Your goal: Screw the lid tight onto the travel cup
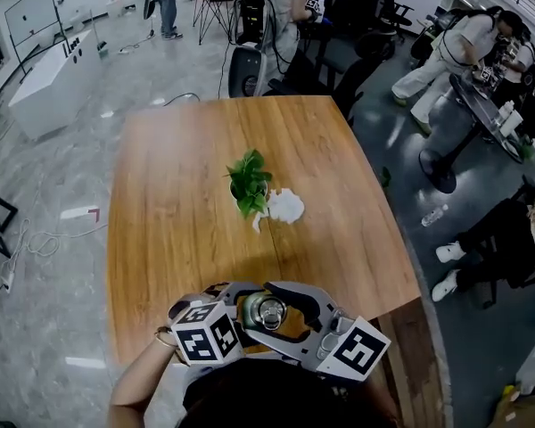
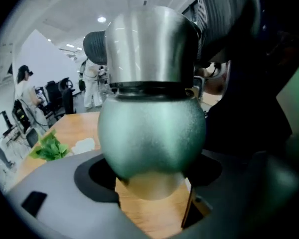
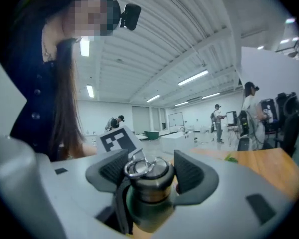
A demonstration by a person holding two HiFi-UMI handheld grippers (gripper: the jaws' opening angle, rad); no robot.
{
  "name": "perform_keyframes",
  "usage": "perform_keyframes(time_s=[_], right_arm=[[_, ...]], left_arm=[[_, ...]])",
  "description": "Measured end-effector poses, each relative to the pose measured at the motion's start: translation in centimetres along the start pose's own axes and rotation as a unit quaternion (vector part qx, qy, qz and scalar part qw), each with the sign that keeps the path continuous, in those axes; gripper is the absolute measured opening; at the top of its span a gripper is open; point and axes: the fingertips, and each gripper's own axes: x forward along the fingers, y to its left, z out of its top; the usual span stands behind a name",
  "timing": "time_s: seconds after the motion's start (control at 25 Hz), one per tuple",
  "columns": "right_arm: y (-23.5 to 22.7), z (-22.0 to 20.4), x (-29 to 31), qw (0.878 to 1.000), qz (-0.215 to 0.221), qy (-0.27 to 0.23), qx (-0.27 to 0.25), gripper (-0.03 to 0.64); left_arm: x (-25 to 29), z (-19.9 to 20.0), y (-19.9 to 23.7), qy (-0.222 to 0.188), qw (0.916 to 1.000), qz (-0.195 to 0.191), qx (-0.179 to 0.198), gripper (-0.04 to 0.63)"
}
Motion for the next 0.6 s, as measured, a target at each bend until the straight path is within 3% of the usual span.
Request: perform_keyframes(time_s=[0.08, 0.16, 0.24, 0.32, 0.44, 0.52, 0.6], right_arm=[[0.9, -0.2, -0.1, 0.999, 0.040, 0.011, 0.003, 0.275], [0.9, -0.5, 0.0, 0.999, 0.046, 0.018, -0.014, 0.273], [0.1, -0.7, 0.4, 0.999, 0.006, 0.020, -0.039, 0.273], [-1.1, -0.8, 0.7, 0.997, -0.054, 0.013, -0.047, 0.273], [-2.5, -0.5, 0.5, 0.995, -0.101, -0.006, -0.019, 0.273], [-2.3, -0.4, 0.2, 0.997, -0.079, -0.004, 0.001, 0.273], [-1.1, -0.6, -0.1, 1.000, -0.024, 0.010, 0.009, 0.275]], left_arm=[[-0.4, 0.1, -1.3, -0.005, 0.9987, -0.050, 0.012, 0.391], [-0.3, -0.1, -1.7, 0.005, 0.9980, -0.062, 0.014, 0.390], [0.0, -0.4, -0.5, 0.014, 0.9996, -0.023, -0.002, 0.391], [0.2, -0.6, 1.4, 0.018, 0.9984, 0.043, -0.033, 0.390], [0.4, -0.4, 3.1, 0.019, 0.9915, 0.113, -0.062, 0.391], [0.4, -0.4, 2.8, 0.018, 0.9930, 0.104, -0.052, 0.391], [0.3, -0.1, 1.1, 0.010, 0.9985, 0.051, -0.020, 0.391]])
